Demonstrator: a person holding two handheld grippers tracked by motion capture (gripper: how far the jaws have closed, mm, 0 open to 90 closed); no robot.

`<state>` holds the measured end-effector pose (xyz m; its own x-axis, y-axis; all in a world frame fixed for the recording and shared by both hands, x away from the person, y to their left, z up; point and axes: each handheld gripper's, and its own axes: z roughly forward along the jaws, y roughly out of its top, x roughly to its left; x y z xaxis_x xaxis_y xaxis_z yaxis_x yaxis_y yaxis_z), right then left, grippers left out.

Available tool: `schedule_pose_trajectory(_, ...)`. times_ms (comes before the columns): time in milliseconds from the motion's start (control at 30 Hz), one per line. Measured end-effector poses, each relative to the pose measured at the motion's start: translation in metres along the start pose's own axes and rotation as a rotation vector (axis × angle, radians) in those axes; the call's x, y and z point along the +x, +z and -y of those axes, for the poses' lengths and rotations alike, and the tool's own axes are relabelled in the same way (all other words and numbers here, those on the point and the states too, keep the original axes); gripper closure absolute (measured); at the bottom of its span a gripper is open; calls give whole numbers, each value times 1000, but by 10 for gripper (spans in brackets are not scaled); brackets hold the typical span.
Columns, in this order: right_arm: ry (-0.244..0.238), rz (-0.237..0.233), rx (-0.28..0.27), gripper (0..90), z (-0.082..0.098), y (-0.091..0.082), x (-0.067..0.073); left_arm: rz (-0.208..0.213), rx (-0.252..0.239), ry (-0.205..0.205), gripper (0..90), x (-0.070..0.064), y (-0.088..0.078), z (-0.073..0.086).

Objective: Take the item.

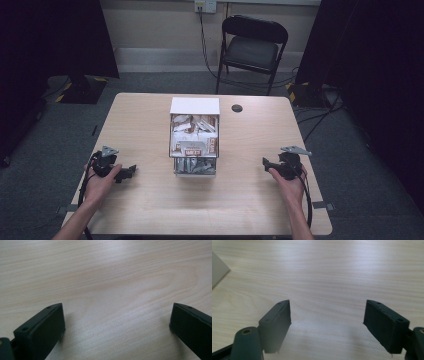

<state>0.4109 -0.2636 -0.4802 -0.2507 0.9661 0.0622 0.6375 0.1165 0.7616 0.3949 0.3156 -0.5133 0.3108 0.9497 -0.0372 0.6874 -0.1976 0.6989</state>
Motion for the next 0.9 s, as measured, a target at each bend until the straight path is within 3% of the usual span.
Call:
schedule_pose_trajectory(233, 8, -45, -26, 260, -7, -7, 5, 4, 1, 4, 0, 0, 0, 0)
schedule_pose_trajectory(567, -6, -65, -37, 280, -14, -15, 11, 4, -1, 4, 0, 0, 0, 0)
schedule_pose_trajectory(767, 10, -119, -52, 350, -22, -25, 16, 4, -1, 5, 0, 0, 0, 0)
schedule_pose_trajectory(900, -4, -150, -58, 369, -28, -32, 17, 4, -1, 5, 0, 0, 0, 0)
